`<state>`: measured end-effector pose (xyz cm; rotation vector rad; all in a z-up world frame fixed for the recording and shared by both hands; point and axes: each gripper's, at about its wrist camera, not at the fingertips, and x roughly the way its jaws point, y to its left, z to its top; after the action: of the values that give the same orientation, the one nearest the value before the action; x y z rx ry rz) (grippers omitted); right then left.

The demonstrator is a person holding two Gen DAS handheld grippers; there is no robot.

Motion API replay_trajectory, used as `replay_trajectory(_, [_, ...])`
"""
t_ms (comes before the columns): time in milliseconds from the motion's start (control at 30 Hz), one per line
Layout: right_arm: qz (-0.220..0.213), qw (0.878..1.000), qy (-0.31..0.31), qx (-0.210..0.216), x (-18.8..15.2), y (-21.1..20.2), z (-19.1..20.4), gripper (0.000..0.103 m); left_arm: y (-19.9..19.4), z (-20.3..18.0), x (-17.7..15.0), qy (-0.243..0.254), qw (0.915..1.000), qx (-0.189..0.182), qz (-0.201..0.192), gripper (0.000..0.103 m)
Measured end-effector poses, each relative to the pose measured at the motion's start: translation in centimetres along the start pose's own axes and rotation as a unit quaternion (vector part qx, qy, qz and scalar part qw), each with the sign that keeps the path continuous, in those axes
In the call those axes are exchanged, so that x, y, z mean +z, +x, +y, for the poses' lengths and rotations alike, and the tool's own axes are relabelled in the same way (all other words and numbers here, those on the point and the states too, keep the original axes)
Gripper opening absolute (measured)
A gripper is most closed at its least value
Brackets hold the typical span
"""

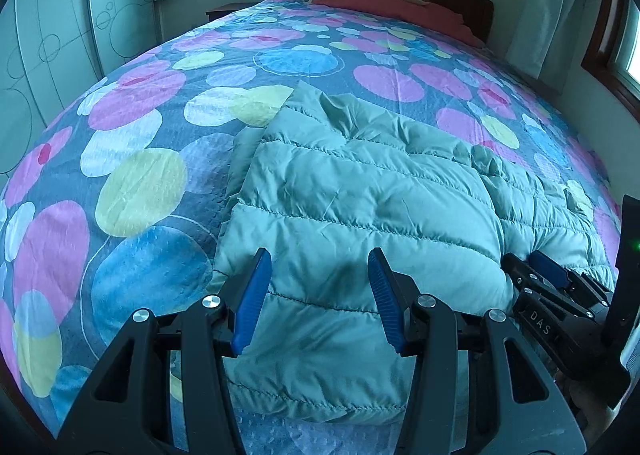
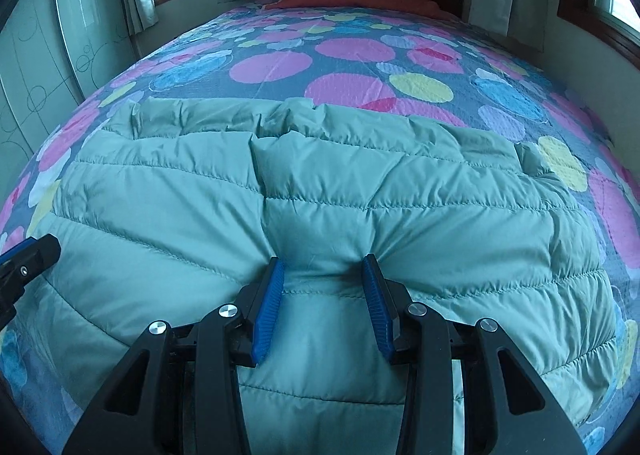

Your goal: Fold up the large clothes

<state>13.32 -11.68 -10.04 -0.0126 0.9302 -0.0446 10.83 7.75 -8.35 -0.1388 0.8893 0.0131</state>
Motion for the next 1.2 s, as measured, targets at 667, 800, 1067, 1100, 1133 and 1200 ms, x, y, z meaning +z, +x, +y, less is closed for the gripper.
replay_trajectory(667, [-0.006, 1.0, -0.016, -0.013, -0.6, 0.7, 0.3, 0.041, -0.9, 2.0, -0.9, -0.028, 0.9996, -0.002, 0.001, 0.05])
replay_trajectory(800, [-0.005, 1.0, -0.016, -0.013, -0.5, 0.6, 0.3, 0.041, -1.4, 2.8, -1.3, -0.041, 0.9992, -0.003, 0.002, 0.05])
replay_trajectory(1067, [-0.006, 1.0, -0.016, -0.012, -0.6, 0.6, 0.3, 0.041, -1.9, 3.9, -1.9, -0.056, 0.9984, 0.004, 0.003, 0.05])
replay_trajectory(1100, [-0.006, 1.0, -0.016, -0.012, -0.6, 0.6, 0.3, 0.041, -2.0, 4.0, -2.0, -0.056, 0.9984, 0.006, 0.003, 0.05])
replay_trajectory(1133, [-0.006, 1.0, -0.016, -0.012, -0.7, 0.7, 0.3, 0.041, -1.9, 4.1, -2.0, -0.057, 0.9983, 0.007, 0.004, 0.05])
replay_trajectory(1200, [-0.007, 1.0, -0.016, -0.012, -0.7, 0.6, 0.3, 0.041, -2.0, 4.3, -2.1, -0.06, 0.9981, 0.01, 0.005, 0.05])
